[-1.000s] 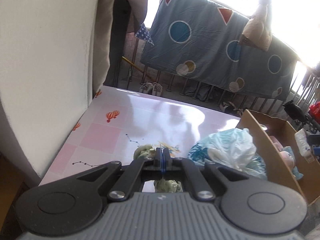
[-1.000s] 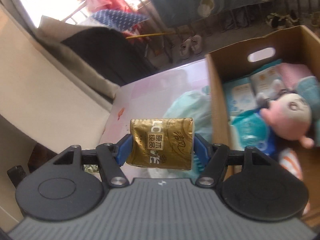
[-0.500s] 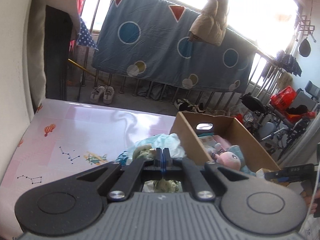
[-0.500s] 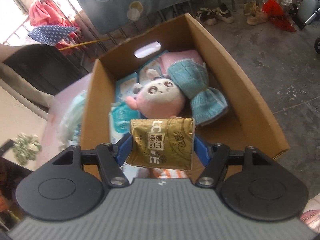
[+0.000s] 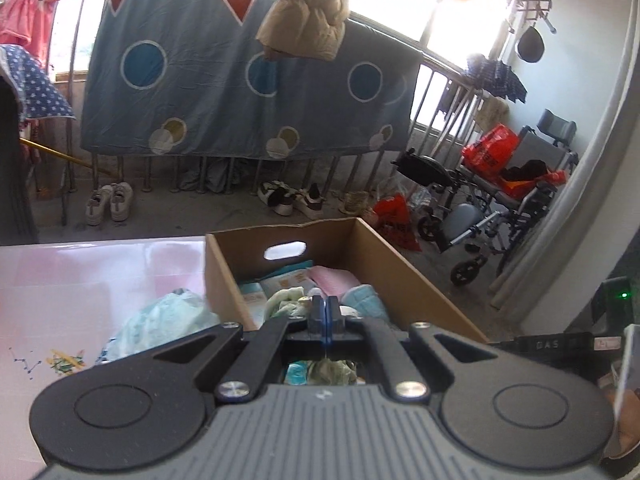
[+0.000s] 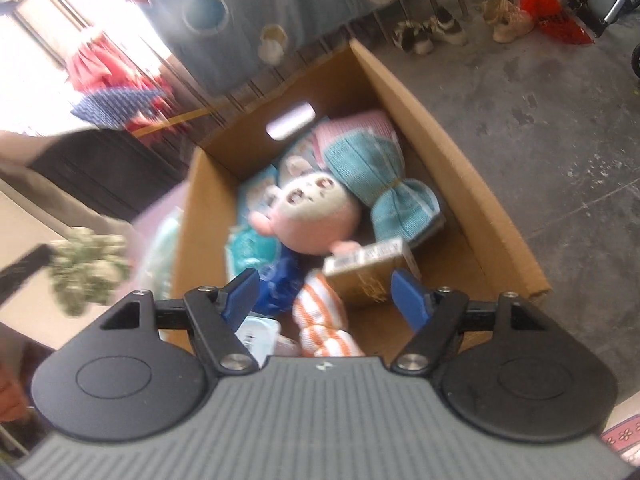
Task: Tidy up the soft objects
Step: 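Carry the tissue pack and scrunchie with both grippers over the box, then open both grippers to drop the tissue pack and scrunchie into the box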
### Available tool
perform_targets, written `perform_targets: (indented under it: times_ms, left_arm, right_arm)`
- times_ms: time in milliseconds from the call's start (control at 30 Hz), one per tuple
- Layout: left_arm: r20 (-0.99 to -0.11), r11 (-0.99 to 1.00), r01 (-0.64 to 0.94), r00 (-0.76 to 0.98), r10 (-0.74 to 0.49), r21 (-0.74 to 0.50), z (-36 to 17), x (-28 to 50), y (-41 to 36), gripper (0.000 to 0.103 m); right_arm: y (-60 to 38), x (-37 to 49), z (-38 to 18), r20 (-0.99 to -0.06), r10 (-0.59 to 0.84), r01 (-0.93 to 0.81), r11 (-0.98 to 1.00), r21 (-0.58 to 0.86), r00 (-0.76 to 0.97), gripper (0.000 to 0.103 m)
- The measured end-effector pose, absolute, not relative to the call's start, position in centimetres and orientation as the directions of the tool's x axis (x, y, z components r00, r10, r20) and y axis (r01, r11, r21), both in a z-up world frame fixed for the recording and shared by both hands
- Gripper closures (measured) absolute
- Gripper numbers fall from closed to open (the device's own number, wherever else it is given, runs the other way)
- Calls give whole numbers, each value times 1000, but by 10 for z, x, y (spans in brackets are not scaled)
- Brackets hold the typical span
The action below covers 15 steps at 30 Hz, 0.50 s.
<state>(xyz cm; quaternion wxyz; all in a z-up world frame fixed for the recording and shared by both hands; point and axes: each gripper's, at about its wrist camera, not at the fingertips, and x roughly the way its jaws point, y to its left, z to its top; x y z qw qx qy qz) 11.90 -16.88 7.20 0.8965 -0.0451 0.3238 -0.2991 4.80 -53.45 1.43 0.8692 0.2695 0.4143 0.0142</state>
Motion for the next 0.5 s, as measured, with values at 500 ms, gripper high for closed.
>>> perform_targets:
  times_ms: [500]
  left_arm:
    - [-663,658,617,277,-696,-432,20,161,-349,98]
  right_arm:
    - [-565,-87,67,-533,111,266,771,579,839,23]
